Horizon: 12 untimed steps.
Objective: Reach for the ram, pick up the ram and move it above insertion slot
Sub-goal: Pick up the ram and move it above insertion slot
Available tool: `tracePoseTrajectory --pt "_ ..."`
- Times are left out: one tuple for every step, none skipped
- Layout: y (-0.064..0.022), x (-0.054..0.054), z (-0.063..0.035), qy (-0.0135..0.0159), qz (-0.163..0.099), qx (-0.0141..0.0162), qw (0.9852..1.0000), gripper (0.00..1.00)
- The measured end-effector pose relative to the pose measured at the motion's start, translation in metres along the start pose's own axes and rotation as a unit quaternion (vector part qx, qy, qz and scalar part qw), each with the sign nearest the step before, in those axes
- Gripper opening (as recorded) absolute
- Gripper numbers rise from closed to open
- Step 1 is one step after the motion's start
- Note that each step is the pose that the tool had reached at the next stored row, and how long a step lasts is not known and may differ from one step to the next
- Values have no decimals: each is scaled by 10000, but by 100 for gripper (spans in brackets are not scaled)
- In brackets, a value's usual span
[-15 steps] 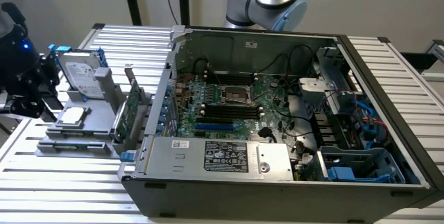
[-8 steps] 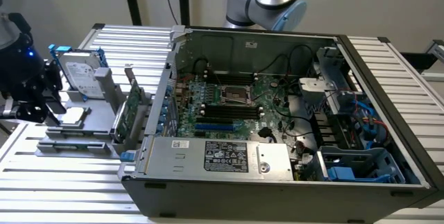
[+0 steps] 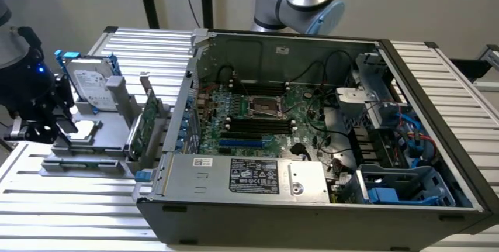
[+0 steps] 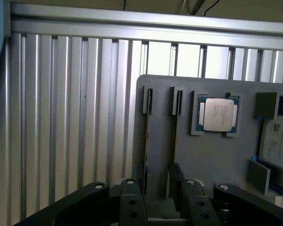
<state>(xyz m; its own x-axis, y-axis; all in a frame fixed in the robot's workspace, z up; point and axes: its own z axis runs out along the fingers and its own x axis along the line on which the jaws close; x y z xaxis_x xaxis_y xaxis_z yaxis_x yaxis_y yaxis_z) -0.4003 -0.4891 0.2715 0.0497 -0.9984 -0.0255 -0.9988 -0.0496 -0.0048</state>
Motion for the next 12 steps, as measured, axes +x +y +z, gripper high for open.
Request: tracePoseTrajectory --pt "0 1 18 0 0 0 10000 36" --pt "0 1 36 0 0 0 10000 36" --pt "0 2 55 0 0 0 10000 36" --pt "1 3 73 0 0 0 10000 36" --pt "1 3 92 -1 0 1 10000 36" --pt "1 4 109 0 0 0 10000 36" --pt "1 5 126 0 0 0 10000 36" --pt "1 7 146 0 0 0 10000 36" --pt "1 8 163 0 0 0 10000 36" --pt "1 12 181 0 0 0 10000 36" --pt "1 15 199 0 0 0 10000 36" --pt "1 19 217 0 0 0 10000 36"
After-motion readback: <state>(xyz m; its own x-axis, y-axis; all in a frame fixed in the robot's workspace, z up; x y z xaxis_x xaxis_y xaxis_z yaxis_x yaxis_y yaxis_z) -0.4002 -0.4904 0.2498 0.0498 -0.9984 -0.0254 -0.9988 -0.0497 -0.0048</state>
